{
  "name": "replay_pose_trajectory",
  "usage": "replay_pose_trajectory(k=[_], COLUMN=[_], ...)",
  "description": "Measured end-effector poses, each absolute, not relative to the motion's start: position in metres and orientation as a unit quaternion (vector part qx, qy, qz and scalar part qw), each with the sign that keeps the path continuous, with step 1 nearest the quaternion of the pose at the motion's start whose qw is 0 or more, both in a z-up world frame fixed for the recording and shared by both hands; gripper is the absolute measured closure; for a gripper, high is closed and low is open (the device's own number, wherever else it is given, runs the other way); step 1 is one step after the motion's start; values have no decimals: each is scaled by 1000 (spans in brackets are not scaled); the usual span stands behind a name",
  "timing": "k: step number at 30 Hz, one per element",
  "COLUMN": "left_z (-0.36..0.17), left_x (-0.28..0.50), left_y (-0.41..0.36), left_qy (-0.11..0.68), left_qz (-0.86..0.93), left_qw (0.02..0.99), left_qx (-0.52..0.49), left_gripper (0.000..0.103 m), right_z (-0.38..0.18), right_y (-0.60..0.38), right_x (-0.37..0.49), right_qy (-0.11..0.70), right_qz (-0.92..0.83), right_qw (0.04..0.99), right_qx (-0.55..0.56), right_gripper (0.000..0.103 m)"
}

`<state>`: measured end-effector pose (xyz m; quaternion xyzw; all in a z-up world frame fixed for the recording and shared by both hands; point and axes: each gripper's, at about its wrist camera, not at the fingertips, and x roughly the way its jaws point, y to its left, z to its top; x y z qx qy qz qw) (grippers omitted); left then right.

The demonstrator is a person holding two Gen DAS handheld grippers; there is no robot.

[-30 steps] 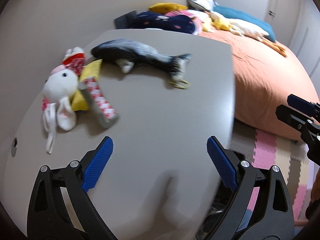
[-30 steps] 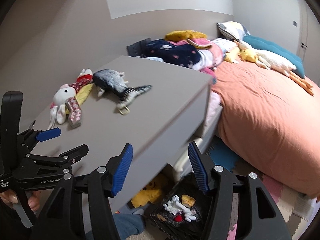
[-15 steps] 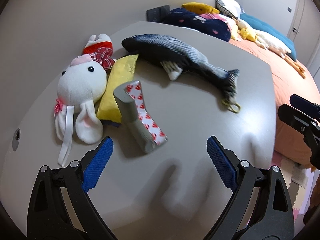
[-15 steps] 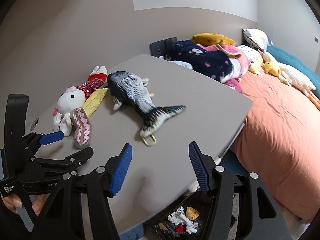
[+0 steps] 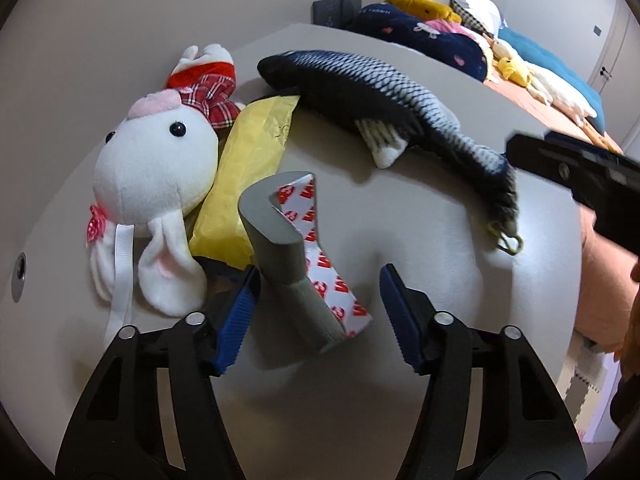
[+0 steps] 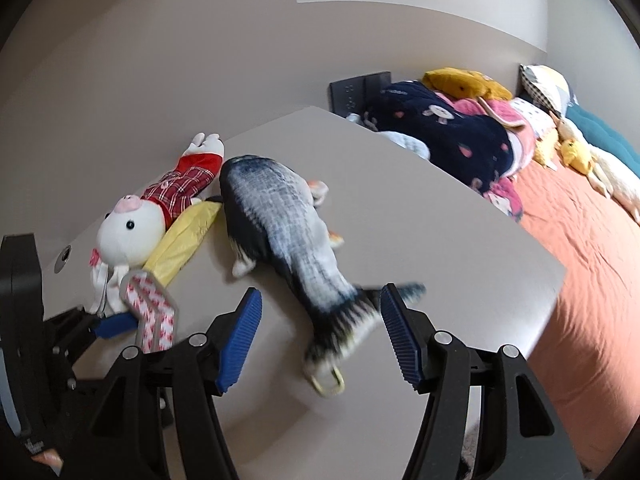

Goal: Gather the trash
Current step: 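Move the left gripper to the grey foam block with red-white tape and grasp it, then grasp the blue-grey fish plush with the right gripper while the left gripper holds the grey block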

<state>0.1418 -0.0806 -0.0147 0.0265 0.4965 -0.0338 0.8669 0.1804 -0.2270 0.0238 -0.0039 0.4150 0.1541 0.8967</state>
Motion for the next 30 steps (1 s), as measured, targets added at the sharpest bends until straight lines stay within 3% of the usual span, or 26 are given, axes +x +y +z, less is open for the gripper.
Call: replay_pose_trajectory(k=[4,6,23,26,30], left_z=[-17,-16,3,4,5], left_x=[146,147,137,135,134], left_y=[-76,-73,-56,-56,-55], left_qy=[497,495,474,472,470], left_qz=[-32,-33,-69,-69,-70], left_qw=[867,868,878,879,880], left_qx=[29,28,7,6,5], left_gripper=[55,68,69,69,69], right_z=[24,24,0,-5,-5], right_y=[-211,-201,-156,-156,-155], right_x=[203,213,260,261,259], right_qy=[420,423,469,477,478], right_qz=[168,174,158,167,177], right_qw=[892,889,867,861,859], right_qx=[-5,-8,-59,-52,-46], right_gripper=[39,39,35,46,71])
